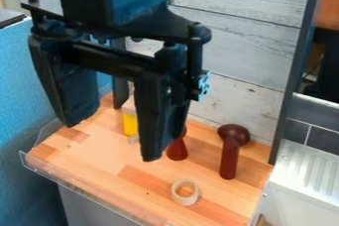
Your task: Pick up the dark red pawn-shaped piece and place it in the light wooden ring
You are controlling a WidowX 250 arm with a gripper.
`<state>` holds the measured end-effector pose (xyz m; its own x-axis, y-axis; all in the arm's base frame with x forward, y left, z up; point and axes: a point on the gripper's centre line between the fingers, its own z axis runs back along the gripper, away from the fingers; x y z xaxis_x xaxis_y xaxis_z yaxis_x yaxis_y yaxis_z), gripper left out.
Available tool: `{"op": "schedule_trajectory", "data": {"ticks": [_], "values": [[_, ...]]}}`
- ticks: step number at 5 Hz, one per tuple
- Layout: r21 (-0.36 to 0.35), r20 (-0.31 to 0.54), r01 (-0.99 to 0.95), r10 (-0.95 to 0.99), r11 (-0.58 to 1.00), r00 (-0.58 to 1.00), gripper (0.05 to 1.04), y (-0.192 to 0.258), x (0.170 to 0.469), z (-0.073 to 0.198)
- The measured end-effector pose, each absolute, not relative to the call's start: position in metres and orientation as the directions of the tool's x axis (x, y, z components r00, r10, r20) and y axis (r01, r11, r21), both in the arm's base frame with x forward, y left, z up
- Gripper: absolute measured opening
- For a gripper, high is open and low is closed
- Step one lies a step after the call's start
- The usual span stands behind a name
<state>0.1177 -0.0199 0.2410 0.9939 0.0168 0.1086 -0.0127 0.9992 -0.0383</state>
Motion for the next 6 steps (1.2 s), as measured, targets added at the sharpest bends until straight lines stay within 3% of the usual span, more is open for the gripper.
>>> {"op": "schedule_trajectory", "data": {"ticks": [1,3,6], "values": [[-0.036,0.101,-0.010,0.014,0.999,0.995,1.000,-0.020,0.118,0.240],[0.026,0.020,-0.149,0.148,0.989,0.989,0.999,0.003,0.172,0.226],[0.132,-0.041,-0.293,0.300,0.947,0.953,0.999,0.026,0.283,0.146]]}}
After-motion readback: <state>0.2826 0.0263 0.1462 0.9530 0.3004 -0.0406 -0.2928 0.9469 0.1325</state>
